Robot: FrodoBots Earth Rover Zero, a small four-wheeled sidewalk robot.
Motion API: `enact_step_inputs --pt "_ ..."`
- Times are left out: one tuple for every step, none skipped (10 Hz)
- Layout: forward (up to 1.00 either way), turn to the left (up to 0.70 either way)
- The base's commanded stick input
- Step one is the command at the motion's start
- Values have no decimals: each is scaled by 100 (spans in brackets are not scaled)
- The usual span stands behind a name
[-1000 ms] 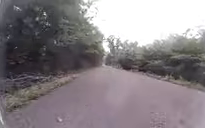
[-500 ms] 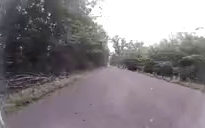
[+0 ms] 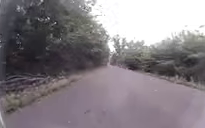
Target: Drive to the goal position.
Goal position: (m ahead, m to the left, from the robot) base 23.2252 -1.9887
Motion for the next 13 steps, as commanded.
enact_step_inputs --pt "70 0" --pt "70 0" --pt "70 0" --pt "70 0" --pt "70 0" --pt "70 0" --pt "70 0" --pt "70 0" --pt "70 0" --pt "70 0" --pt "70 0" --pt "70 0" --pt "70 0"
